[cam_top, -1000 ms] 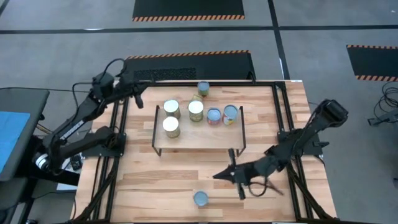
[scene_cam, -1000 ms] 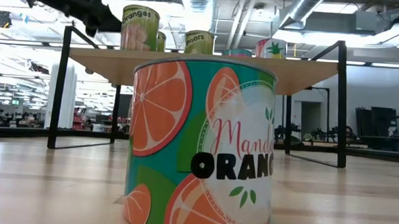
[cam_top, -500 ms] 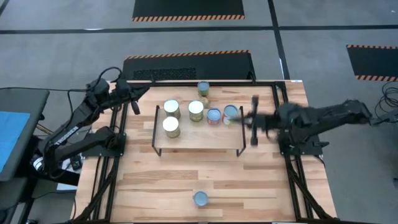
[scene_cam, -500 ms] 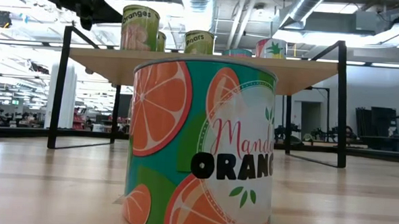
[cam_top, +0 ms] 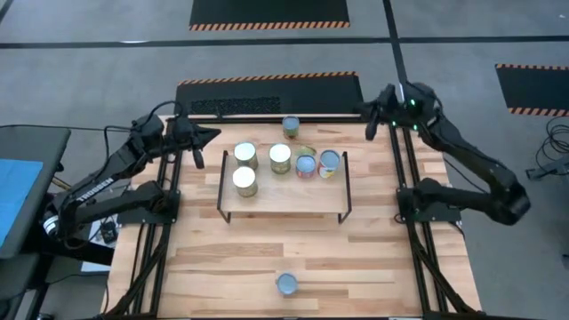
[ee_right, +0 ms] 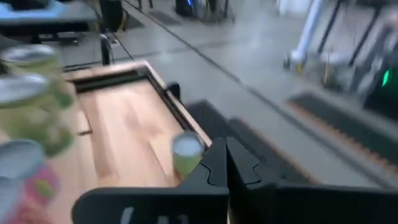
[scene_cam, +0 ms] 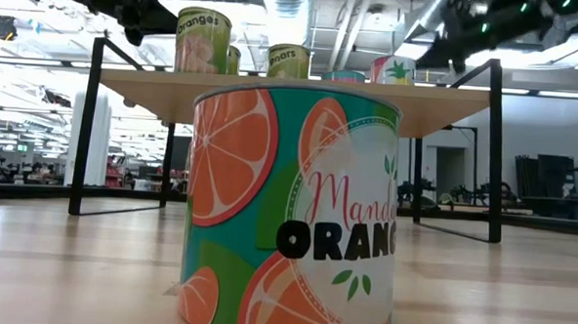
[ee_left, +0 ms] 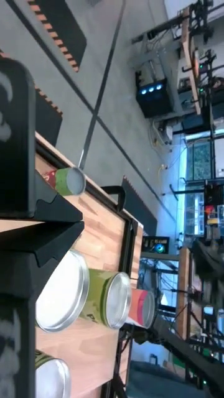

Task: Pick and place cans onto a shelf
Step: Put the canned pears on the shelf

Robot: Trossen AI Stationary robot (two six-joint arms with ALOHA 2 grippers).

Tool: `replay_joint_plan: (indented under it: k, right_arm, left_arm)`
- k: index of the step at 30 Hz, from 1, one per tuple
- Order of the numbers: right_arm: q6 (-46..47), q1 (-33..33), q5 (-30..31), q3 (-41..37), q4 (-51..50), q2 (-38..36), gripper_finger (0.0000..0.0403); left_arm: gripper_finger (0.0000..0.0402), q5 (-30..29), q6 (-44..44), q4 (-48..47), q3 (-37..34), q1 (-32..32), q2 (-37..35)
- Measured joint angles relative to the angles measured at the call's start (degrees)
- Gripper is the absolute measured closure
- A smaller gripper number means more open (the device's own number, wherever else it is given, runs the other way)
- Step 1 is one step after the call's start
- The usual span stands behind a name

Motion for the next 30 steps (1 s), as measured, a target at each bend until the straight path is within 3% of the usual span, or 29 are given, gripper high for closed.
replay_joint_plan:
  k: [4,13,17,23,30]
  right_arm:
    - [1.4,-7.3,-4.7,-0.1,0.3,6.9,0.04]
    - [3.2,-11.1,-8.2,-8.1,5.5,14.5,0.04]
    - [6.3,-13.9,-14.9,-12.6,8.1,17.1,0.04]
    - [8.4,-14.3,-25.8,-14.4,8.9,25.4,0.0389]
    - [10.5,-12.0,-26.6,-14.4,13.0,35.1,0.0335]
  left_arm:
    - [0.0401,-0.6,0.1,-0.1,0.0,-1.2,0.0]
    - [0.0401,-1.1,1.2,-0.2,0.0,-3.5,0.3]
    - [0.0401,-1.3,1.5,-0.2,0.0,-4.1,0.4]
    - [0.0401,-1.6,2.2,-0.2,0.0,-4.4,0.4]
    - [0.0401,-1.7,2.4,-0.2,0.0,-4.4,1.4]
